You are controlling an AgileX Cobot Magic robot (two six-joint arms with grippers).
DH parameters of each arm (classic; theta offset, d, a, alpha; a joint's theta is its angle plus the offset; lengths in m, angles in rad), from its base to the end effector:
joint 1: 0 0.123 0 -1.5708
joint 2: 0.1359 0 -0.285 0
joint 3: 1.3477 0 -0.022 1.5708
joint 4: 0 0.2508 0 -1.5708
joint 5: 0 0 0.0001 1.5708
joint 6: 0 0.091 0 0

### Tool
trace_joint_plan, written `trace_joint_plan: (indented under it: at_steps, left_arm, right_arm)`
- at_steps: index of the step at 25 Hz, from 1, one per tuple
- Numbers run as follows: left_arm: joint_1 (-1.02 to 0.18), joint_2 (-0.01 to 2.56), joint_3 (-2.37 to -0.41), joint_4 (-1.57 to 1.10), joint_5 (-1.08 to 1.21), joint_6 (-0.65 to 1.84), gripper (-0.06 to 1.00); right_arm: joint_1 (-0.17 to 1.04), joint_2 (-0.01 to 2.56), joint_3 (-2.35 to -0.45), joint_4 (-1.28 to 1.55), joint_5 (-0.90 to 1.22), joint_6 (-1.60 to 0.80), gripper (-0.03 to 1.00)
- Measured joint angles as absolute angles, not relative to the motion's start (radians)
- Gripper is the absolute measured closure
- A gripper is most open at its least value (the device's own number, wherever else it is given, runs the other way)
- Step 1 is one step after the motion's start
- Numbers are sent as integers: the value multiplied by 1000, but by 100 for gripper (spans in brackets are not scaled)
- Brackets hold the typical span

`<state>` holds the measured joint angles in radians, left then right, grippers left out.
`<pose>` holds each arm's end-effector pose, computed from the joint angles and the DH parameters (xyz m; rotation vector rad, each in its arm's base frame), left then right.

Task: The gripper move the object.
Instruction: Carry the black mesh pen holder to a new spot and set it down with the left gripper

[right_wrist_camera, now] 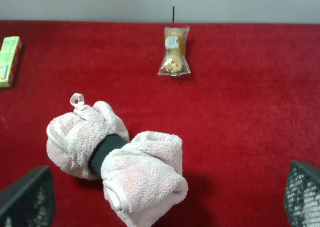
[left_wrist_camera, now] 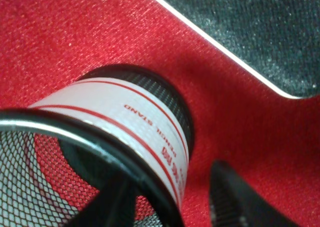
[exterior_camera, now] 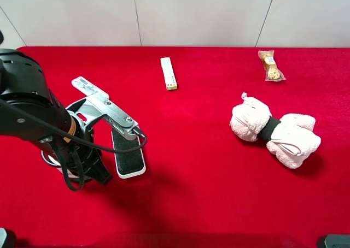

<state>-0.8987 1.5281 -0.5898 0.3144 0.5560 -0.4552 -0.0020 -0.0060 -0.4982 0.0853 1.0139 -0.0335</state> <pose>0.1517 -0.1667 0.1444 0.9904 2.7231 0.0645 -0.0038 0.0066 0.2808 -0.0331 1.9911 0.0783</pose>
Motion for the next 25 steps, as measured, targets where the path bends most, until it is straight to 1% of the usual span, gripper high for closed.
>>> trace_joint_plan:
  at_steps: [10,12,19,25]
  left_arm:
    - [-899,1528,-601,315,565,-454,29]
    - [-899,1528,-621,315,583,-451,24]
    - [-899,1528,-733,267,732,-375,13]
    - [-899,1528,-850,201,875,-284,8]
  right_arm:
    - [-2,-6,-498,85,1014,-34,27]
    - [-2,-6,-498,85,1015,-34,27]
    - [-2,-6,-498,85,1015,-34,27]
    - [-2,-6,-498,85,1015,-34,27]
